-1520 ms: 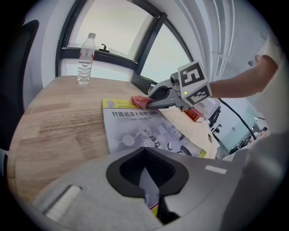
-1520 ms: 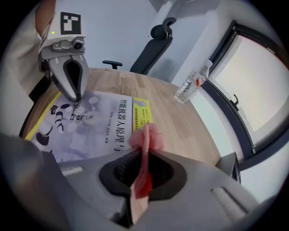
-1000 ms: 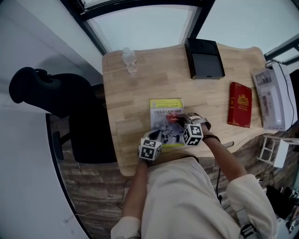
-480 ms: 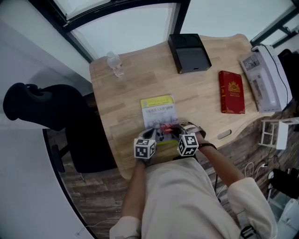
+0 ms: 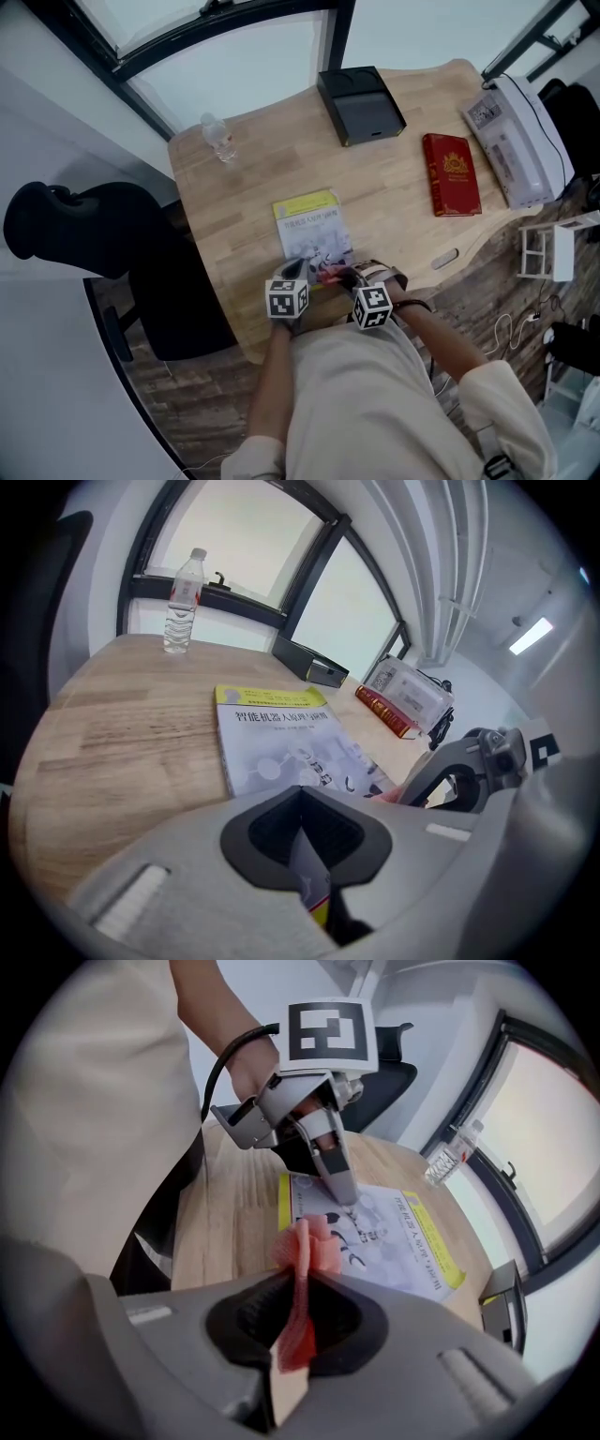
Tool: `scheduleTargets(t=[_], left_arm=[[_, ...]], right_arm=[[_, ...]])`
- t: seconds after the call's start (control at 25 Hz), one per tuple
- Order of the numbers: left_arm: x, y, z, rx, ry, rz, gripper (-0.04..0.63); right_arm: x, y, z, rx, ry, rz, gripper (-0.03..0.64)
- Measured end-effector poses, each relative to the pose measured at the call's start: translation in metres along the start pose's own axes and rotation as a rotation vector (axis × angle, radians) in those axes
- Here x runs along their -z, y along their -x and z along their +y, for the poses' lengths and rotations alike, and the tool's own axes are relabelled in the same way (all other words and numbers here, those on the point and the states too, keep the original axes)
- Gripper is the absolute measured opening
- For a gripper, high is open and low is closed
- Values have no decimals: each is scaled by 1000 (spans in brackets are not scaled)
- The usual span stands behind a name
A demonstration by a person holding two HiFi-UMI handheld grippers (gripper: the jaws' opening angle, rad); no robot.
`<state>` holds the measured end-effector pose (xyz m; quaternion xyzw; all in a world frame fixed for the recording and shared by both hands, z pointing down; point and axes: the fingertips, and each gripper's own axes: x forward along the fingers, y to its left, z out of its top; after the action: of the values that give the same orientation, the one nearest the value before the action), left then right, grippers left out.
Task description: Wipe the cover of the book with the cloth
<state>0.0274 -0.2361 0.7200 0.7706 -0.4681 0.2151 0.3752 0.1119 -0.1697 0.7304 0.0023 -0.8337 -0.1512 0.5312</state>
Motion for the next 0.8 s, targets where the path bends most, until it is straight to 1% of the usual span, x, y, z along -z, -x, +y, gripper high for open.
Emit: scheduleTargets(t=[0.08,0.12,0.24,0.32,0.4,0.56,0.64,0.8], left_arm=[[1,7,5,-20,-15,3,6],[1,11,9,-33,-8,-3,6],[-1,24,26,-75,49,-40,6],[2,30,33,-92,73,-46,6],[7,33,35,-93,85,-34,6],[16,30,33,-82,77,3,6],[17,31,33,-80,80,5,6],[16,31,34,-71,94,3,6]], right_arm=[[-7,-2,4,-11,19,0,34],[-10,-3,4,-16,24,-3,34],[-24,-8,6,-30,43,-18,34],[-35,-14,7,-29,61,-28,34],[-43,-19,8,-30,75,-33,34],[-50,-25,6,-47,89,-37,34],[-53,-25,-2,-36,96,-41,34],[-54,-30,-22,-11,58,-40,34]])
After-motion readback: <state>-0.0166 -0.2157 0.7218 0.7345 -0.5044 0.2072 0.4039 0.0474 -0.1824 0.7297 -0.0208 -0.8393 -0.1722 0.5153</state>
